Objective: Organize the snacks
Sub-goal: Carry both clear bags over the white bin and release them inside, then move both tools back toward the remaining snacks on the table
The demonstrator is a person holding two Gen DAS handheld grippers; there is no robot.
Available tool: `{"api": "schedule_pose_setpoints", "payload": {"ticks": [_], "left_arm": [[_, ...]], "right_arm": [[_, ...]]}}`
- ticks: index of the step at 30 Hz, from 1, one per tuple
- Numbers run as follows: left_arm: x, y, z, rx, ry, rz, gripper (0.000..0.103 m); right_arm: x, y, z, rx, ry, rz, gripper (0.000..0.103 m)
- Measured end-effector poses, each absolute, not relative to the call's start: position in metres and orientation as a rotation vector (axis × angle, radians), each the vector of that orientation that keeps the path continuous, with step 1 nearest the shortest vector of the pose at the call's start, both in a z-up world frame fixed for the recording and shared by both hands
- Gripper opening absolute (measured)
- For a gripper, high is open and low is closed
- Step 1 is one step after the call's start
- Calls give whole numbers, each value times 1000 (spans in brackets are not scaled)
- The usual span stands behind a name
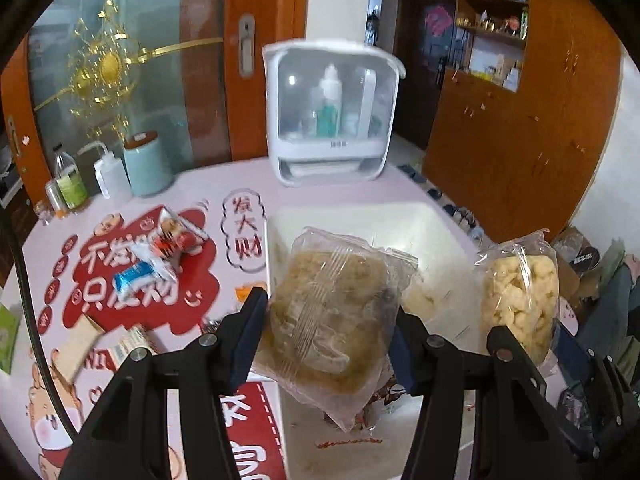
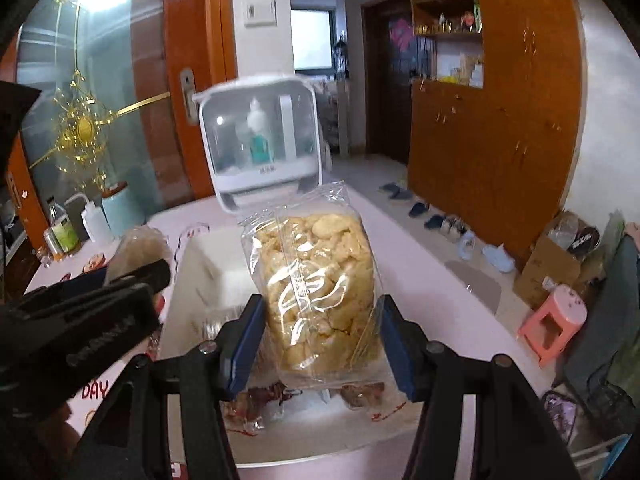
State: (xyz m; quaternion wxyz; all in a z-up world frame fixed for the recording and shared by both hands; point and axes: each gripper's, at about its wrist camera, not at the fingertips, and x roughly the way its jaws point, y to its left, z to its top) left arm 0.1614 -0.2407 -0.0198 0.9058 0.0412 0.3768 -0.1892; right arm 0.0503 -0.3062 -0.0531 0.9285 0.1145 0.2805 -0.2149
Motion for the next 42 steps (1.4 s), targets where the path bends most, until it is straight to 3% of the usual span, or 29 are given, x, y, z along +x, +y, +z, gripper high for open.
{"api": "schedule_pose_setpoints", "payload": {"ticks": [7,17,18,21,22,28,42], "left_arm": [[178,-247,-55,90,844,-362,55],[169,-241,-46,128,773,-342,56],[166,-240,-44,136,761,-339,60],[155,-237,-36,154,697,-309,100],[149,-235,-31,160,660,-304,103],[125,-222,-12,210,567,-278,103],[97,-155,2,110,637,-260,103]], "right_arm": [[60,-316,-84,286,633,-416,57],[59,-312,-87,284,624,-414,58],[59,-312,-87,285,626,-414,59],[58,-311,-89,294,630,-404,62],[58,-311,-88,291,626,-408,65],[53,-301,-82,278,594,-400,68],[33,-254,-55,211,559,-315,68]]}}
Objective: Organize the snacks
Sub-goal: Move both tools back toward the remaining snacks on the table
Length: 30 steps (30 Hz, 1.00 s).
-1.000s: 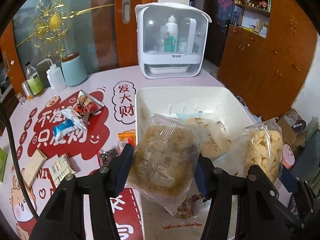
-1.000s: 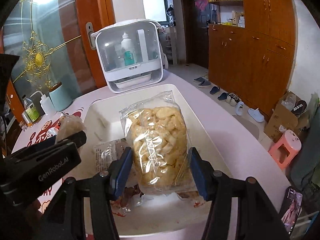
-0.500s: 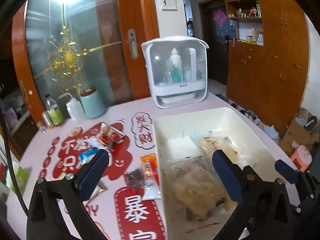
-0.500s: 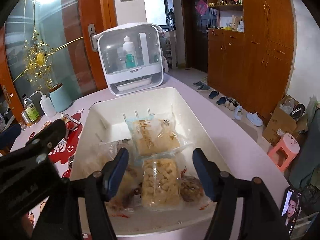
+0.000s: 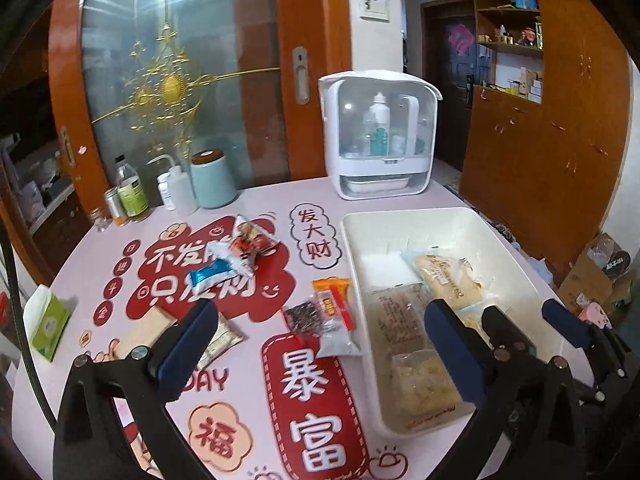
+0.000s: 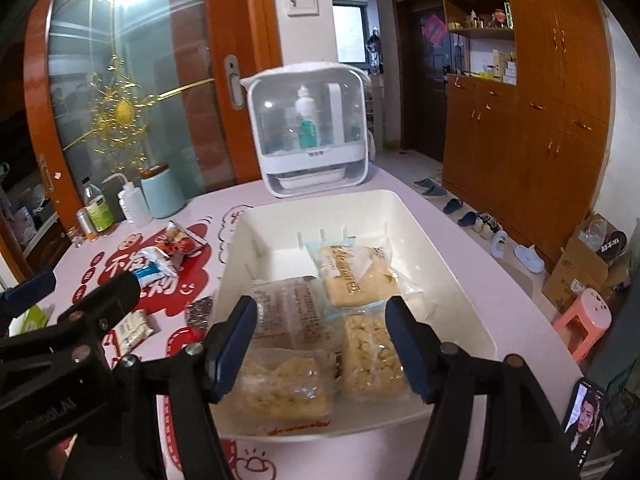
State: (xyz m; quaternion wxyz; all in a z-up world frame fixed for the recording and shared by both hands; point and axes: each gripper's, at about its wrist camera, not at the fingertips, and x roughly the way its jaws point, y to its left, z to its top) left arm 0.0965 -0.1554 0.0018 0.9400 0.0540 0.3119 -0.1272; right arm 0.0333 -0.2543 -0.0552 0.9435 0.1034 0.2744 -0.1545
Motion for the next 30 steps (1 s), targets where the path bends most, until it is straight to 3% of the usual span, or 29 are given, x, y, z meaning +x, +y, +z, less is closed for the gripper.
{"api": "schedule_pose_setpoints", "payload": {"ticks": [30], "left_arm": [[-9,59,120,0,436,45,103]], "right_arm": [[-17,-125,66,119,445,23,67]]}}
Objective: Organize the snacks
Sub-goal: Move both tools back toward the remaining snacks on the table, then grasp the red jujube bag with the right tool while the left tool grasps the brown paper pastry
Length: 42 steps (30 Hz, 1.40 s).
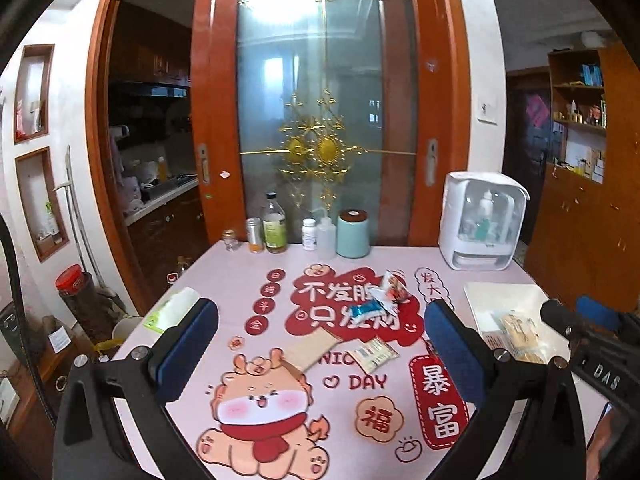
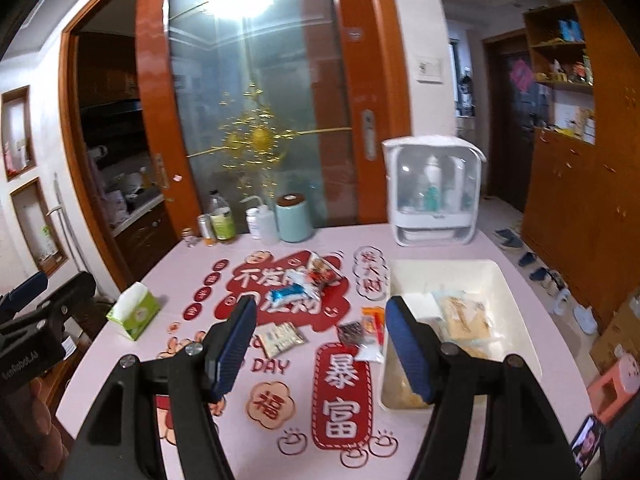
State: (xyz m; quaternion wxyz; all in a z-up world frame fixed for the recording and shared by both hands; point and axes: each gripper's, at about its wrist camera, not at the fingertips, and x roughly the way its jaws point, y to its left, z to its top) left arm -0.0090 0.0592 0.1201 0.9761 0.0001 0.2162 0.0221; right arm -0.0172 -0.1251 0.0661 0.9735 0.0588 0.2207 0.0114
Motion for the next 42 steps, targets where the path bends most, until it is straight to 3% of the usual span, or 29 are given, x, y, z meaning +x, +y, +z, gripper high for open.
{"api": "schedule_pose_setpoints", "payload": {"ticks": [11,17,23,32,37,42], "left_arm": [[51,93,173,35,451,12,103],[127,97,153,98,522,53,103],[219,97,78,193,744,30,103],[304,85,-82,297,1121,-126,103],[316,74,-139,354,1195,-168,102],[319,70,-162,367,1204,-184,102]], "right_arm": [[42,-105,157,2,392,-2,67],[124,-103,165,-52,471,-66,67],[225,-110,109,14,683,-19,67],[343,-111,-12,110,924,6,67],[381,-109,-75,156,1007,14,67],[400,-111,-118,224,1022,1,67]]}}
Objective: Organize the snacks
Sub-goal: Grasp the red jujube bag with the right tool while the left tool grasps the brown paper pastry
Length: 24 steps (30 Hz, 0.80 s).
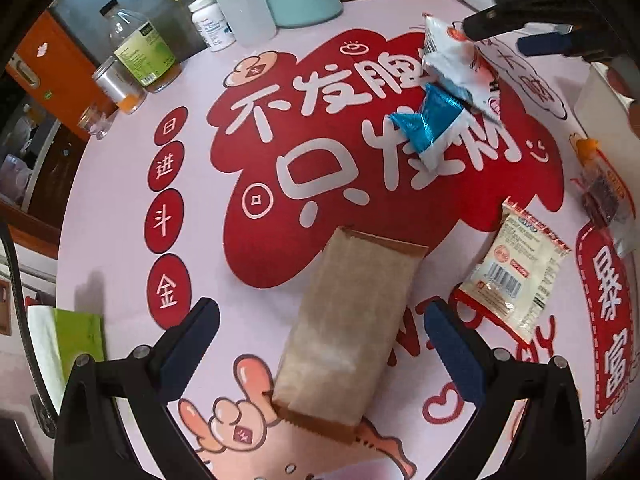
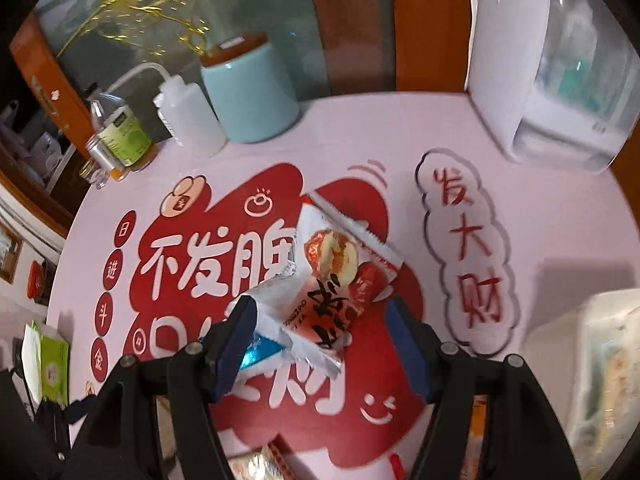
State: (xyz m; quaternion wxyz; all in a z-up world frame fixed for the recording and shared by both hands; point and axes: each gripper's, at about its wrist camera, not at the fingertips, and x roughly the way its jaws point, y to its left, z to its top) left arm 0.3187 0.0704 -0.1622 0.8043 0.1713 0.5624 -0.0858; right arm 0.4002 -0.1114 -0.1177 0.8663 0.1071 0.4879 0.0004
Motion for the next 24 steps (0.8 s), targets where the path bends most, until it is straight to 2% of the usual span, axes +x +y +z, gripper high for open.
{"api": "schedule_pose_setpoints", "payload": {"ticks": [7,8,11,13,16,24], "left_arm": [[323,76,-176,349,1226,-192,99],[324,77,-178,346,1232,-191,97],[322,80,-180,310,1241,-209,91],[324,83,-180,275,1252,-231,80],[324,88,-180,191,1279,-263,64],[312,93,-173,163,1296,-216,58]], "right_arm": [[414,-106,-153,295,1064,35,67],[415,-105,-157,306,1063,43,67],[413,-105,-160,322,1041,45,52],[411,-104,-159,318,1039,51,44],[406,-101,-153,294,1030,29,42],[364,-102,-119,354,974,81,41]]}}
